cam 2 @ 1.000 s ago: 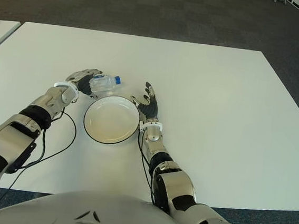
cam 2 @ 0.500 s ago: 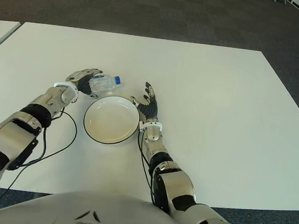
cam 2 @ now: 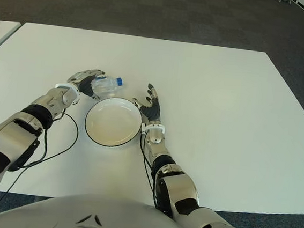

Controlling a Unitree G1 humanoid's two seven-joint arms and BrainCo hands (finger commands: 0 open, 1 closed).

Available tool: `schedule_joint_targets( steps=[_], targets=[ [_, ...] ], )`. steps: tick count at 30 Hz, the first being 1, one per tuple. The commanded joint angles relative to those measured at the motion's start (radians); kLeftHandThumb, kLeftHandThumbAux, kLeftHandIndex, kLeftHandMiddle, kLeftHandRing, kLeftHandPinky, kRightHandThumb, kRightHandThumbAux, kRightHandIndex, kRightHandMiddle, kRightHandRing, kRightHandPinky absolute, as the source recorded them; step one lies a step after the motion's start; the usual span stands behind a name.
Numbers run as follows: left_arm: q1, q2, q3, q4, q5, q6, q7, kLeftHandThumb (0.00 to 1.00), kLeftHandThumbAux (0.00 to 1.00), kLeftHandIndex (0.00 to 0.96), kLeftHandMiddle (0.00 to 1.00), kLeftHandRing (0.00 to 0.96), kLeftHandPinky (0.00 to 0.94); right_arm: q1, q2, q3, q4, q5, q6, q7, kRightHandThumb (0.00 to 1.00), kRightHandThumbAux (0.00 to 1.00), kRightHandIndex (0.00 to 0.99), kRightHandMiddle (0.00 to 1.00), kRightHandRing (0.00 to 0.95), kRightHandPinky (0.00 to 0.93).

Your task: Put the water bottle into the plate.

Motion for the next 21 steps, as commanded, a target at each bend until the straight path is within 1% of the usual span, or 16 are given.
schedule_joint_targets(
  steps=[1,5,12,21],
  targets=[
    [0.035,-0.038,-0.047,0.061,0.03,0.027,-0.03,0.0,0.908,0.0,0.0,0.0,0.057,0.007,0.14,-0.002,0.06,0.004,0.07,0.007,0.04,0.851,0.058,0.058,0.071,0.12],
    [0.016,-0.046,-0.078,0.084,0.053,0.044,-0.039,0.0,0.906,0.0,0.0,0.0,0.045,0.005,0.14,-0.002,0.062,0.004,0.072,0.009,0.04,0.855,0.058,0.057,0.07,0.12],
    [-0.01,-0.058,-0.155,0.12,0.105,0.066,-0.036,0.0,0.91,0.0,0.0,0.0,0.036,0.002,0.141,-0.004,0.066,0.005,0.071,0.008,0.032,0.87,0.057,0.052,0.067,0.117],
    [-0.029,-0.057,-0.274,0.141,0.195,0.063,-0.042,0.0,0.923,0.0,0.0,0.0,0.041,0.001,0.143,-0.003,0.066,0.006,0.071,0.011,0.011,0.888,0.056,0.049,0.066,0.123]
  ],
)
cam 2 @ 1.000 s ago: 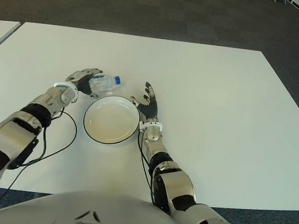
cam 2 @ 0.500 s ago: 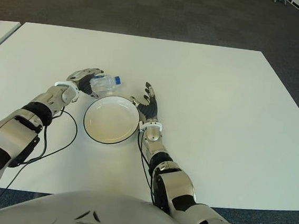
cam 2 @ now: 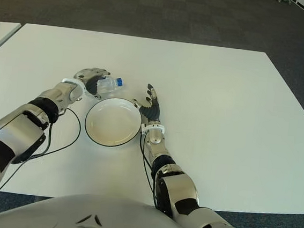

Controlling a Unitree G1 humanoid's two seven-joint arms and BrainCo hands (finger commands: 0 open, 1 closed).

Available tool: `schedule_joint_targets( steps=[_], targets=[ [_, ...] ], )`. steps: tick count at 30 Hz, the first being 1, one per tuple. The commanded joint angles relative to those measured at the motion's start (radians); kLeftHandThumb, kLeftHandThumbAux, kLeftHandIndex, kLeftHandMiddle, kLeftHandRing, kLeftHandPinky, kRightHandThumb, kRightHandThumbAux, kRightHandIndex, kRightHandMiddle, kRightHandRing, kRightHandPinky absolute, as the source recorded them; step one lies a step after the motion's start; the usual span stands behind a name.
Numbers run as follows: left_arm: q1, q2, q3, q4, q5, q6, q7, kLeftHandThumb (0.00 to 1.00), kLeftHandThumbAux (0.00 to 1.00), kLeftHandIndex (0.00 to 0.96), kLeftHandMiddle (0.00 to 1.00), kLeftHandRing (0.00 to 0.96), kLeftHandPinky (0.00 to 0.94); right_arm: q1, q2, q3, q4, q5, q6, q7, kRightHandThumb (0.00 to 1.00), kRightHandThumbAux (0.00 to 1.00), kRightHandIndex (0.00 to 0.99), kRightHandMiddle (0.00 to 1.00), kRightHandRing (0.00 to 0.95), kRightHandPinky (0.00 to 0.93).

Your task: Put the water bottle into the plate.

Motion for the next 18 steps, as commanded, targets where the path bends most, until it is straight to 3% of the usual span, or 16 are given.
schedule_joint_targets(
  steps=[1,11,18],
  targets=[
    [0.078,-0.023,-0.096,0.064,0.088,0.021,-0.045,0.0,0.923,0.0,0.0,0.0,0.041,0.002,0.143,-0.006,0.061,0.005,0.07,0.002,0.01,0.891,0.056,0.05,0.067,0.125],
    [0.067,-0.039,-0.143,0.073,0.1,0.025,-0.058,0.0,0.926,0.0,0.0,0.0,0.047,0.001,0.146,-0.004,0.061,0.004,0.064,-0.006,0.0,0.919,0.06,0.049,0.075,0.134],
    [0.035,-0.066,-0.138,0.058,0.083,0.029,-0.043,0.0,0.929,0.0,0.0,0.0,0.046,0.001,0.149,-0.007,0.06,0.009,0.058,-0.002,0.002,0.927,0.069,0.057,0.081,0.139]
  ],
)
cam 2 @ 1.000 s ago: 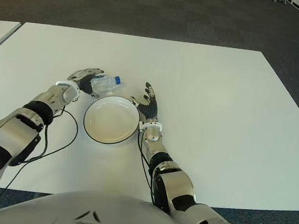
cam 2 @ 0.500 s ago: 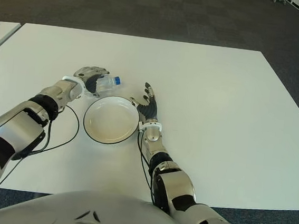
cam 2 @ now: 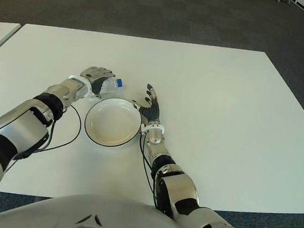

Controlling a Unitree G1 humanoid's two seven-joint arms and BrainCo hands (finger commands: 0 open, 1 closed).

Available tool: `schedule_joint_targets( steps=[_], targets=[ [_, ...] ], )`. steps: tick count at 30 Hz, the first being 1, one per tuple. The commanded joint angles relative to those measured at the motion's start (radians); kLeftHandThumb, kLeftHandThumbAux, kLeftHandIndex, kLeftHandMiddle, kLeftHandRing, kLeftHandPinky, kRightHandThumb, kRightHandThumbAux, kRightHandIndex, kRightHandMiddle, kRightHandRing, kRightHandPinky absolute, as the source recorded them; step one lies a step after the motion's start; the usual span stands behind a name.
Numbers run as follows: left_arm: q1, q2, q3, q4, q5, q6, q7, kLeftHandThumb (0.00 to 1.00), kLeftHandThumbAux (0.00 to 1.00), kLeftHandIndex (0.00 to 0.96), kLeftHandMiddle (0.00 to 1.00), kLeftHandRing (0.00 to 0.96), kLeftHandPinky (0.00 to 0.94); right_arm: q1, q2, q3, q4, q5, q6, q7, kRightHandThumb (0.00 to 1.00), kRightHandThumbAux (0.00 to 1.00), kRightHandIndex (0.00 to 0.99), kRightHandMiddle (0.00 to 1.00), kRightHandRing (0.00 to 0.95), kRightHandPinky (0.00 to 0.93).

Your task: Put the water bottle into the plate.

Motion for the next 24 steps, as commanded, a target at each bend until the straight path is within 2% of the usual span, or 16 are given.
schedule_joint_targets(
  steps=[1,10,24],
  targets=[
    [0.075,-0.039,-0.032,0.043,0.03,0.01,-0.036,0.0,0.929,0.0,0.0,0.0,0.046,0.001,0.15,-0.009,0.059,0.009,0.058,0.0,0.003,0.927,0.07,0.059,0.082,0.14],
    [0.085,-0.041,0.004,0.028,-0.006,-0.025,0.02,0.0,0.943,0.0,0.007,0.0,0.062,0.005,0.15,-0.007,0.059,0.006,0.058,-0.008,0.013,0.913,0.072,0.067,0.092,0.148],
    [0.092,-0.04,0.025,0.005,-0.026,-0.044,0.004,0.0,0.934,0.0,0.007,0.0,0.058,0.005,0.15,-0.011,0.06,0.011,0.063,-0.011,0.004,0.895,0.064,0.066,0.09,0.137]
  ],
)
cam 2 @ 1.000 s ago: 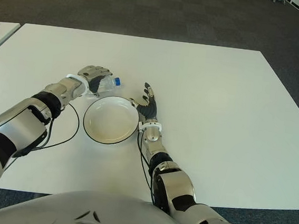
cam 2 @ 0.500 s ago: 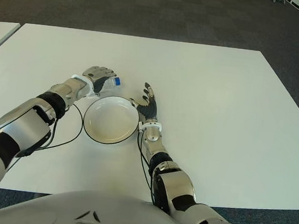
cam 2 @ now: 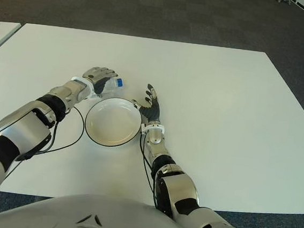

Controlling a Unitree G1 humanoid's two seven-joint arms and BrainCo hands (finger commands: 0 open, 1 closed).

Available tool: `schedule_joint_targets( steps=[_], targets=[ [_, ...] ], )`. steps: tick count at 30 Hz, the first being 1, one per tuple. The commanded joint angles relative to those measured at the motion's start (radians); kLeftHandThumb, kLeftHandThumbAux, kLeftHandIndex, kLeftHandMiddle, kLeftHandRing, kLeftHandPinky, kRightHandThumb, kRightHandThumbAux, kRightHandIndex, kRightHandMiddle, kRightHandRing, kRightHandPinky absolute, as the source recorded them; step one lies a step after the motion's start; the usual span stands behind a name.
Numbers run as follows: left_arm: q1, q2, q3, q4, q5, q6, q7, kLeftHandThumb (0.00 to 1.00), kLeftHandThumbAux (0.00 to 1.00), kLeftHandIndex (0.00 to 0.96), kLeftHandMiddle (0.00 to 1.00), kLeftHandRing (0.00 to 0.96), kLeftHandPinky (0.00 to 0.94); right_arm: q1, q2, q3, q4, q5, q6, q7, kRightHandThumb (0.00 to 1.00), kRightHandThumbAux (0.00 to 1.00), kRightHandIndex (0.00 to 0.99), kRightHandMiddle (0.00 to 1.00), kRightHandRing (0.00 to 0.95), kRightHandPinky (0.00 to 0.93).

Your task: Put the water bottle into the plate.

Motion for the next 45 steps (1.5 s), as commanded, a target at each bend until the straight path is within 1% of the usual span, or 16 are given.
schedule_joint_targets(
  steps=[1,16,34,45],
  targets=[
    [0.086,-0.023,-0.001,0.014,-0.006,-0.021,-0.034,0.0,0.933,0.0,0.006,0.0,0.059,0.006,0.15,-0.011,0.06,0.011,0.063,-0.004,0.003,0.894,0.064,0.066,0.09,0.138],
    [0.101,-0.04,0.03,0.026,-0.023,-0.011,-0.032,0.0,0.928,0.0,0.004,0.0,0.073,0.008,0.149,-0.008,0.056,0.01,0.068,0.001,0.0,0.876,0.057,0.066,0.089,0.137],
    [0.11,-0.042,0.07,0.028,-0.052,-0.035,-0.038,0.0,0.936,0.0,0.003,0.0,0.06,0.008,0.152,-0.019,0.05,0.026,0.075,0.009,0.0,0.889,0.062,0.072,0.097,0.149],
    [0.114,-0.046,0.072,0.032,-0.051,-0.028,-0.04,0.0,0.935,0.0,0.006,0.0,0.069,0.011,0.153,-0.018,0.047,0.025,0.066,0.003,0.005,0.896,0.068,0.076,0.101,0.156]
  ],
)
